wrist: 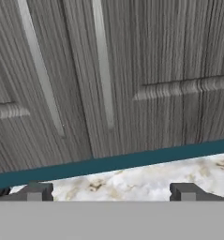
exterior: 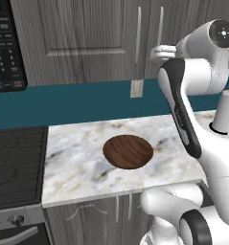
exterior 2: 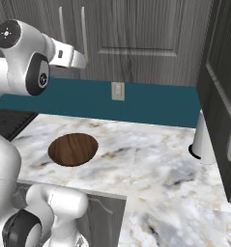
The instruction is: Open the cabinet and setup a tea strainer by placing it in the bowl upright.
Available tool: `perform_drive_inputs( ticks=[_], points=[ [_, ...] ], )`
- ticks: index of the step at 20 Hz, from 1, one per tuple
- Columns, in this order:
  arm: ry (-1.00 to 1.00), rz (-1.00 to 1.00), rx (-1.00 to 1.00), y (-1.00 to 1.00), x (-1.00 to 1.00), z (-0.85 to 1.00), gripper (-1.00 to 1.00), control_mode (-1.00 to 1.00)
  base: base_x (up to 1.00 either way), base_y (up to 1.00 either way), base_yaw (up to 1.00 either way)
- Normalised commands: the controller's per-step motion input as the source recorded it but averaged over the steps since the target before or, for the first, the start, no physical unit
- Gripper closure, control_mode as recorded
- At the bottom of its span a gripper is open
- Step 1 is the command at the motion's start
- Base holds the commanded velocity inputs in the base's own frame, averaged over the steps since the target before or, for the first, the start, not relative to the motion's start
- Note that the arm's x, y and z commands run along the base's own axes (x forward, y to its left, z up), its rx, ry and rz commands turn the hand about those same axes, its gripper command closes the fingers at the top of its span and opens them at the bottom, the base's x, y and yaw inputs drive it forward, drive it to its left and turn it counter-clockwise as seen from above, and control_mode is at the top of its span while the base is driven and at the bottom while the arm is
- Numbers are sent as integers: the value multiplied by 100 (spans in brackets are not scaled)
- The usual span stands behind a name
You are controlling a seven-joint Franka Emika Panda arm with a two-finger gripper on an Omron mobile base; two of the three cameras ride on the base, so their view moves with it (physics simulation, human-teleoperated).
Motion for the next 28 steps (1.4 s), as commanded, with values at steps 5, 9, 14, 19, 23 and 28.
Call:
perform_drive_inputs(
  ticks=[5, 9, 14, 19, 23, 28],
  points=[
    [4, 1, 10, -20, 42, 7, -100, -100, 0, 0, 0],
    [2, 5, -1, 0, 30, 0, -100, -100, 0, 0, 0],
    [0, 2, -5, 0, 31, 0, -100, -100, 0, 0, 0],
    [-1, 4, -6, -3, 37, 0, -100, -100, 0, 0, 0],
    [-3, 5, -4, -2, 46, 0, -100, -100, 0, 0, 0],
    [1, 3, -1, -1, 63, 0, -100, -100, 0, 0, 0]
  ],
)
